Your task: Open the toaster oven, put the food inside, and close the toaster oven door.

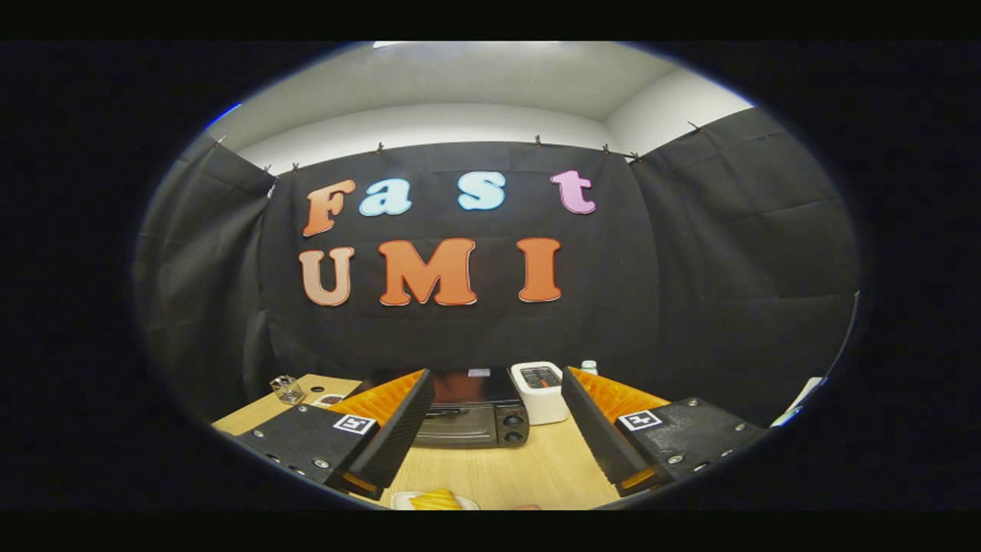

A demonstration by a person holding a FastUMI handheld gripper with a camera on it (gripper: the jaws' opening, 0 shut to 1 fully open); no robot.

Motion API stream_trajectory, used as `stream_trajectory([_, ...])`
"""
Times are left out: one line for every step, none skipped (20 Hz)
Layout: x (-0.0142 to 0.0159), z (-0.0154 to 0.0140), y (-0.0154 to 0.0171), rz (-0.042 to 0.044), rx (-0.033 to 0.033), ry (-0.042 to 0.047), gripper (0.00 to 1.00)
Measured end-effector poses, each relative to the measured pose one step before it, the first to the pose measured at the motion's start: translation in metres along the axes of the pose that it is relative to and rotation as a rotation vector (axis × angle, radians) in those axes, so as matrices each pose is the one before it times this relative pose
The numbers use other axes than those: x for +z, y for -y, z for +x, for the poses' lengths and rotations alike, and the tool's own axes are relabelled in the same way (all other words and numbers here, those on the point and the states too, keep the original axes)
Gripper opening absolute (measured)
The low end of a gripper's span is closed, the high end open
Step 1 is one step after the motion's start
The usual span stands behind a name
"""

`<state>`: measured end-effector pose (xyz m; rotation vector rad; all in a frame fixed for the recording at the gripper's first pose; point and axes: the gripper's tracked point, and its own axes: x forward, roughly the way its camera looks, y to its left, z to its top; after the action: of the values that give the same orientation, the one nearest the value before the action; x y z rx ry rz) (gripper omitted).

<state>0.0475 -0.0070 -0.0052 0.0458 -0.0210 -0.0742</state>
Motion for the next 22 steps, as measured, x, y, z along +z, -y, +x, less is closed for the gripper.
stream_trajectory([-0.00345,0.00987,-0.00695,0.00086,0.01538,-0.00457,0.99])
stream_trajectory([-0.00631,0.01243,-0.00482,-0.00256,0.00416,-0.01654,0.99])
stream_trajectory([-0.00641,0.01127,-0.00444,-0.00015,0.00507,-0.01297,0.99])
stream_trajectory([-0.00599,0.01154,-0.00824,0.00172,0.01066,-0.01268,0.99])
stream_trajectory([-0.00595,0.01541,-0.01004,-0.00353,0.01251,-0.01115,0.99])
stream_trajectory([-0.00657,0.01367,-0.00609,-0.00908,0.00462,-0.00930,0.99])
stream_trajectory([-0.00988,0.01569,-0.00440,-0.01146,-0.00307,-0.01627,0.99])
stream_trajectory([-0.00910,0.01448,-0.00540,-0.00755,0.00172,-0.02101,0.99])
stream_trajectory([-0.01114,0.01388,-0.00926,0.00021,0.00899,-0.03054,0.99])
stream_trajectory([-0.00940,0.01297,-0.00842,0.01159,0.01987,-0.02841,0.99])
stream_trajectory([-0.00660,0.00903,-0.00760,0.00962,0.01646,-0.02053,0.99])
stream_trajectory([-0.00534,0.01166,-0.00350,0.00144,-0.00123,-0.01809,0.99])
stream_trajectory([-0.00837,0.01295,-0.00124,-0.00933,-0.00891,-0.01967,0.99])
stream_trajectory([-0.00817,0.00912,-0.00211,-0.01484,-0.00630,-0.02214,0.99])
stream_trajectory([-0.00955,0.00717,-0.00519,-0.01323,-0.00090,-0.02315,0.99])
stream_trajectory([-0.00889,0.00515,-0.00586,-0.00850,0.00945,-0.02403,0.99])
stream_trajectory([-0.00763,0.00364,-0.00716,-0.00586,0.00893,-0.01996,0.99])
stream_trajectory([-0.00608,0.00309,-0.00538,-0.00674,0.00711,-0.01727,0.99])
stream_trajectory([-0.00705,0.00309,-0.00271,-0.00819,-0.00012,-0.02041,0.99])
stream_trajectory([-0.00519,0.00311,-0.00189,-0.00967,0.00059,-0.01496,0.99])
stream_trajectory([-0.00442,0.00096,-0.00120,-0.00954,-0.00545,-0.01050,1.00])
stream_trajectory([-0.00275,0.00065,0.00042,-0.00333,-0.00446,-0.00533,1.00])
